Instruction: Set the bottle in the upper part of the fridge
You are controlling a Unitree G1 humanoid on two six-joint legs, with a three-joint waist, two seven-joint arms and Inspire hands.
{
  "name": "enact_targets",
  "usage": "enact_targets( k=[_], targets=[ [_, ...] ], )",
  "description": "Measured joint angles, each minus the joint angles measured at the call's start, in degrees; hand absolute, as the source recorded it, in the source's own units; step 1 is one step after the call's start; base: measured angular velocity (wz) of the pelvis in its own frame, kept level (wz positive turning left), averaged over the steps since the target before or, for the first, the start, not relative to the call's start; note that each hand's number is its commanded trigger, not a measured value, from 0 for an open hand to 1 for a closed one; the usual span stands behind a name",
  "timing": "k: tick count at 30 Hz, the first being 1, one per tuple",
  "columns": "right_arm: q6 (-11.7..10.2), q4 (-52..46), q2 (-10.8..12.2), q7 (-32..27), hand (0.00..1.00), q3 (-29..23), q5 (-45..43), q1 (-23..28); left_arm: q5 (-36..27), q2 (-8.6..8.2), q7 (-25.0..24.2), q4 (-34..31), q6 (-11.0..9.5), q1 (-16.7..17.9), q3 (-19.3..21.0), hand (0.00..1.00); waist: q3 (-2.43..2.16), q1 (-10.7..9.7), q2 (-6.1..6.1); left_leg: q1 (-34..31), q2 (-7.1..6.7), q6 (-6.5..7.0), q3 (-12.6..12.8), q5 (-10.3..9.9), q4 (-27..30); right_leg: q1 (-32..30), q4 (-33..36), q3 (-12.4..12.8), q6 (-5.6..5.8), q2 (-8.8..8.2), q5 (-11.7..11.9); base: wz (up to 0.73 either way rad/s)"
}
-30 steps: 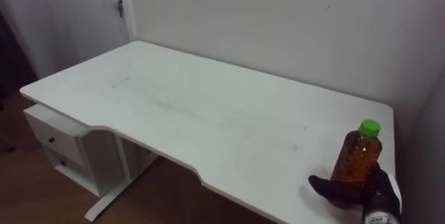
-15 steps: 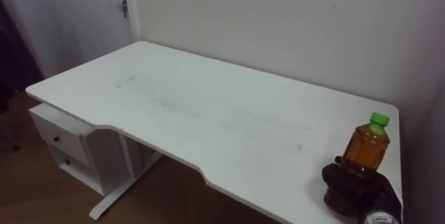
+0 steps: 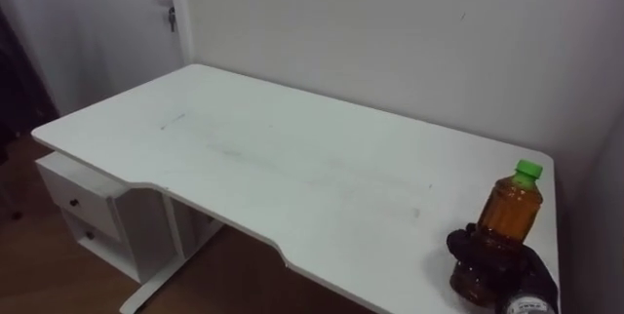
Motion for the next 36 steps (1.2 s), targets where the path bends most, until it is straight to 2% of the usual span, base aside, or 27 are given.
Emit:
enact_targets(
  k=[6, 11, 13, 17, 18, 20, 25, 28, 30, 31, 36],
  targets=[
    [0.0, -7.8, -0.2, 0.7, 1.0, 0.0, 0.0, 0.0, 0.2, 0.23, -0.2, 0.0, -0.6, -0.1, 1.5, 0.0, -0.06, -0.7, -0.97, 1.0, 0.0, -0.01, 0.1, 0.0, -0.7, 1.5, -1.9, -0.1, 0.05, 0.59, 0.0, 0.0],
    [0.0, -13.9, -2.2, 3.9, 1.0, 0.0, -1.8, -0.2, 0.7, 1.32, -0.4, 0.1, -0.6, -0.1, 2.3, 0.0, -0.1, -2.2, -1.33, 2.3, 0.01, 0.02, -0.1, 0.0, -1.1, 3.1, -3.0, 0.1, 0.1, 1.05, 0.0, 0.01],
    [0.0, -14.9, -2.4, 5.5, 1.0, 0.0, -4.4, -0.3, 0.7, 1.65, -0.4, 0.4, -0.6, -0.2, 2.3, 0.0, -0.11, -3.1, -1.5, 3.1, 0.04, 0.04, 0.0, 0.0, -1.5, 3.6, -3.7, 1.6, 0.19, 1.7, 0.2, -0.02],
    [0.1, -15.3, -2.8, 6.3, 1.0, 0.0, -4.9, -0.3, 0.6, 1.62, -0.4, 1.8, -0.6, -1.5, 2.1, 0.0, -0.17, -3.8, -2.04, 3.1, 0.08, 0.1, 0.4, -0.1, -1.5, 3.6, -4.0, 2.5, 0.66, 2.05, 0.6, -0.08],
    [0.7, -16.0, -2.9, 6.3, 1.0, -0.2, -4.9, -0.4, 0.6, 1.58, -0.4, 1.9, -0.6, -1.7, 2.1, 0.0, -0.18, -4.0, -2.04, 3.0, 0.18, 0.12, 0.6, -0.1, -1.5, 3.4, -4.2, 3.2, 0.58, 2.62, 0.8, -0.07],
    [1.8, -18.1, -3.1, 6.6, 1.0, -0.3, -5.0, -0.5, 0.6, 1.59, -0.3, 1.7, -0.6, -1.7, 2.3, 0.0, -0.21, -4.8, -2.1, 3.1, 0.23, 0.13, 1.1, -0.1, -1.7, 3.4, -4.8, 4.1, 0.6, 2.62, 0.9, -0.12],
    [1.9, -26.0, -5.1, 7.6, 1.0, -0.8, -7.1, -0.8, 0.6, 1.92, -0.1, 1.6, -0.7, -1.7, 3.2, 0.0, -0.38, -6.1, -2.35, 4.0, 0.25, 0.2, 2.2, -0.1, -2.5, 3.6, -5.0, 4.6, 0.66, 2.68, 0.9, -0.1],
    [1.7, -28.9, -5.3, 8.0, 1.0, -1.3, -7.5, -0.9, 0.7, 2.34, -0.2, 1.6, -1.2, -1.7, 3.7, 0.0, -0.57, -6.4, -2.65, 4.3, 0.4, 0.18, 3.0, -0.1, -2.7, 3.8, -5.8, 4.7, 0.71, 2.81, 0.9, -0.15],
    [1.7, -29.8, -5.3, 8.2, 1.0, -1.4, -8.9, -0.9, 0.7, 2.55, -0.2, 1.8, -1.7, -1.8, 3.7, 0.0, -0.52, -6.9, -2.61, 4.5, 0.49, 0.18, 3.2, -0.1, -2.8, 4.3, -6.7, 5.0, 0.9, 3.25, 1.0, -0.13],
    [1.7, -29.9, -5.3, 8.5, 1.0, -1.4, -9.3, -0.9, 0.8, 2.69, -0.1, 1.8, -1.7, -1.7, 3.7, 0.0, -0.51, -7.0, -2.62, 4.9, 0.51, 0.17, 3.4, -0.1, -3.1, 4.5, -6.9, 6.1, 1.15, 3.64, 1.2, -0.1],
    [1.7, -30.2, -5.3, 10.1, 1.0, -1.4, -9.5, -0.9, 2.1, 2.87, -0.1, 2.2, -1.6, -1.8, 3.7, 0.0, -0.41, -7.8, -2.97, 5.7, 0.6, 0.15, 4.1, -0.1, -3.4, 4.4, -7.1, 9.9, 0.97, 4.57, 1.4, -0.06]
  ],
)
